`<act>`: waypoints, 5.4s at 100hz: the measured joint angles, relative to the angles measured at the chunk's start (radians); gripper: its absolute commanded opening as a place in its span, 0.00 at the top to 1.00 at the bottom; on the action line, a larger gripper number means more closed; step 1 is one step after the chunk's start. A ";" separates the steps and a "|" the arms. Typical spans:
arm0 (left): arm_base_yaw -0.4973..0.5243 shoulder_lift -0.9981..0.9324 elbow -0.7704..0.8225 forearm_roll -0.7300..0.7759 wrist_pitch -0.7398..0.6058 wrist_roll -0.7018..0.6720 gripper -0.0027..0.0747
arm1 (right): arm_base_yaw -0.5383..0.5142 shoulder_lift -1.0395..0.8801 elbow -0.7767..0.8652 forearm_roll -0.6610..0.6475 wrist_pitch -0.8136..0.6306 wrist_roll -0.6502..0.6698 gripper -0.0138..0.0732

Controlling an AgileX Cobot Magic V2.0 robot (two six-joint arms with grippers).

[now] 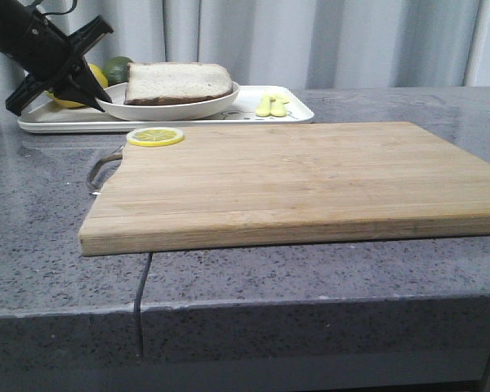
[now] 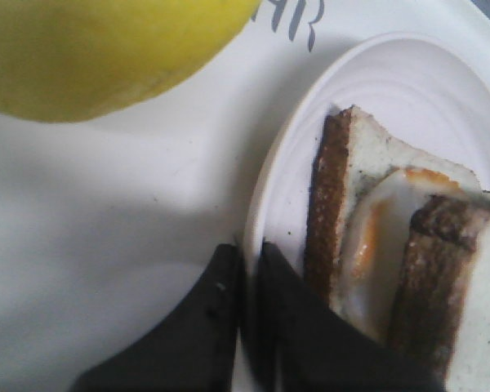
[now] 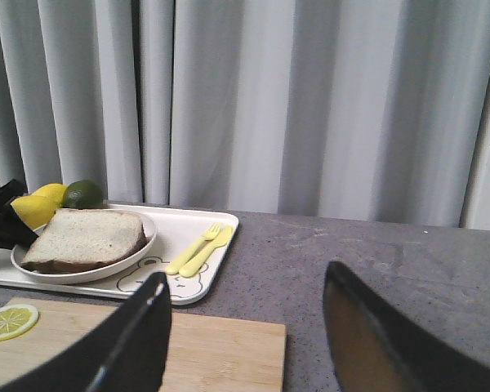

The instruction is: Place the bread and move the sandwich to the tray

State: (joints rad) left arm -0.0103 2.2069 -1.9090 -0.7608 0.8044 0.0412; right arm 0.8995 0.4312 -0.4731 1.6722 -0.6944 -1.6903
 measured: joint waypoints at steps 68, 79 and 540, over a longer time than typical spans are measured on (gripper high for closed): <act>0.000 0.000 -0.003 -0.045 0.007 -0.001 0.39 | 0.000 0.000 0.000 0.001 0.000 0.000 0.35; 0.000 0.000 -0.003 -0.048 0.020 -0.002 0.35 | 0.000 0.000 0.000 0.001 0.000 0.000 0.35; -0.011 -2.211 1.909 0.792 -0.644 0.026 0.99 | 0.000 0.000 0.000 0.017 -0.048 0.000 0.92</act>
State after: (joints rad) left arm -0.0212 -0.0039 0.0000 0.0310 0.1605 0.0670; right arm 0.8995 0.4312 -0.4731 1.6890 -0.7422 -1.6899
